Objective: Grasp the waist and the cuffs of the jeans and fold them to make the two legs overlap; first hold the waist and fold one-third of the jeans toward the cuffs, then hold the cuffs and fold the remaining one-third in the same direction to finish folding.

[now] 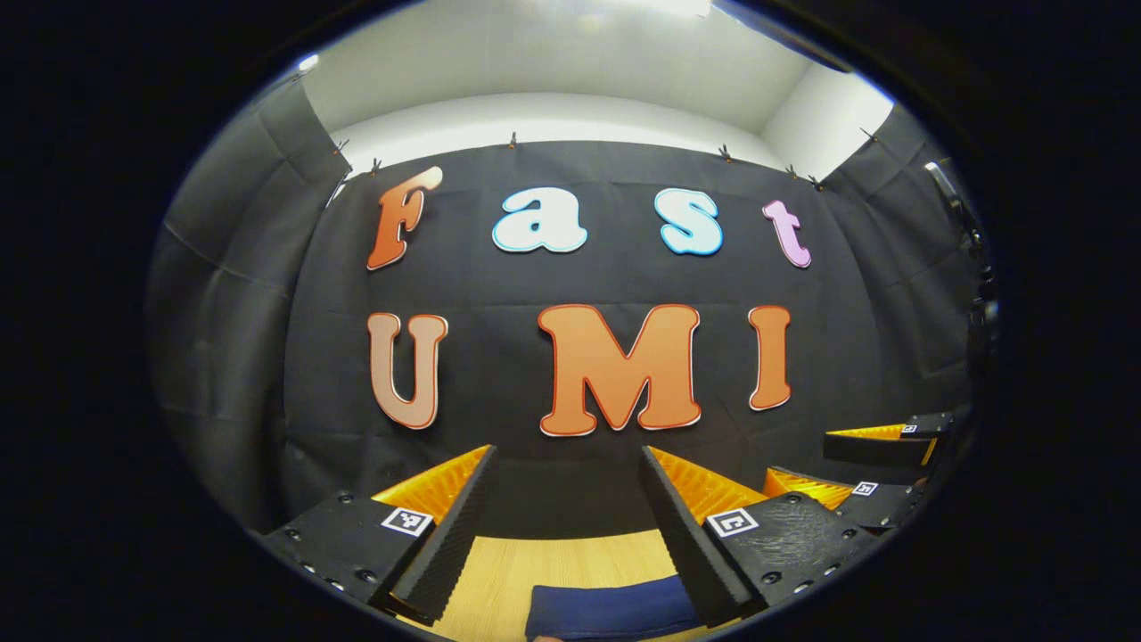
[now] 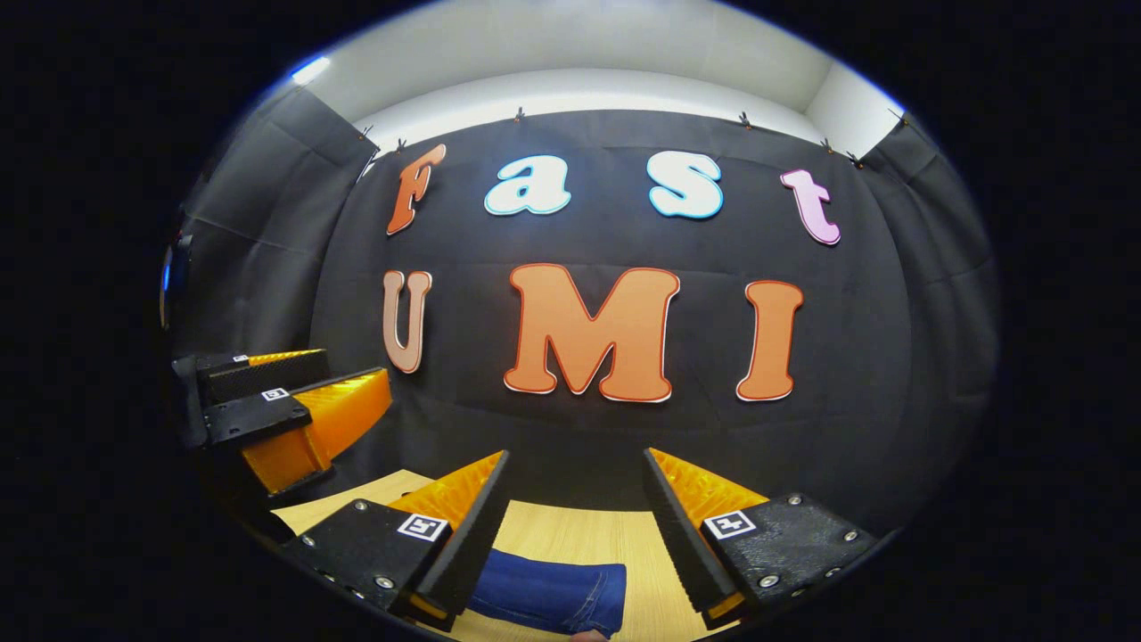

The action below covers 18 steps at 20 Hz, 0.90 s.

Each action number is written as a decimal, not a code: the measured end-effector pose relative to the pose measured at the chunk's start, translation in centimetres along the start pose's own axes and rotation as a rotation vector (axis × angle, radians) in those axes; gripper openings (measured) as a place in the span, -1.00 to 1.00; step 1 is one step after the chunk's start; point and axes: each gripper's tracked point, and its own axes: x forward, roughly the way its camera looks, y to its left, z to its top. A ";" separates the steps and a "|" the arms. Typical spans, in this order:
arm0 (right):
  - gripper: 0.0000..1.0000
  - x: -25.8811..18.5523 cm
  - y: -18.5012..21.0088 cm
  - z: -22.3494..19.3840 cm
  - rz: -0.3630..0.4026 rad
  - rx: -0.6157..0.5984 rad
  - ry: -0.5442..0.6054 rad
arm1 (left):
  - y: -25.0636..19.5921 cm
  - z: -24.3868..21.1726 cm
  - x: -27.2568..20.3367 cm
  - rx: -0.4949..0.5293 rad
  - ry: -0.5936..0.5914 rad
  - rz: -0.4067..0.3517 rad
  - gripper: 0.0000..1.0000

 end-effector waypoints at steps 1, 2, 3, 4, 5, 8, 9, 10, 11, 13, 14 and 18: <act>0.78 -0.1 0.1 -0.4 0.000 -0.001 0.009 | 0.1 -0.1 -0.2 -0.006 0.001 0.004 0.92; 0.79 -0.3 0.1 -0.5 0.000 0.004 0.013 | 0.1 -0.2 -0.1 -0.008 0.004 0.008 0.92; 0.80 -0.4 0.3 -0.6 0.001 0.014 0.014 | 0.0 -0.5 0.2 0.002 0.014 0.006 0.91; 0.79 -0.4 0.4 -0.6 0.003 0.024 0.017 | 0.0 -1.0 0.5 0.022 0.037 0.005 0.91; 0.79 -0.2 0.5 -0.5 0.003 0.030 0.018 | 0.0 -1.6 0.7 0.035 0.056 0.007 0.89; 0.79 -0.1 0.6 -0.1 0.014 0.027 0.005 | -0.8 -1.7 1.3 0.010 0.064 -0.012 0.92; 0.79 0.0 0.5 -0.1 0.018 0.024 0.004 | -0.9 -1.5 1.2 0.014 0.059 -0.013 0.92; 0.80 0.1 0.4 0.1 0.019 0.025 0.004 | -1.1 -1.2 1.3 0.016 0.049 -0.014 0.92; 0.80 0.2 0.3 0.2 0.021 0.028 0.005 | -0.9 -0.8 1.2 0.014 0.038 -0.010 0.90; 0.80 0.5 0.1 0.2 0.024 0.014 0.007 | -0.5 -0.1 1.2 0.009 0.013 0.002 0.92; 0.80 0.5 -0.3 0.4 0.022 0.000 0.004 | -0.2 0.4 1.3 -0.004 -0.003 0.007 0.90; 0.80 1.3 -1.4 0.8 0.014 -0.019 -0.004 | 0.4 1.2 1.4 -0.015 -0.025 0.023 0.90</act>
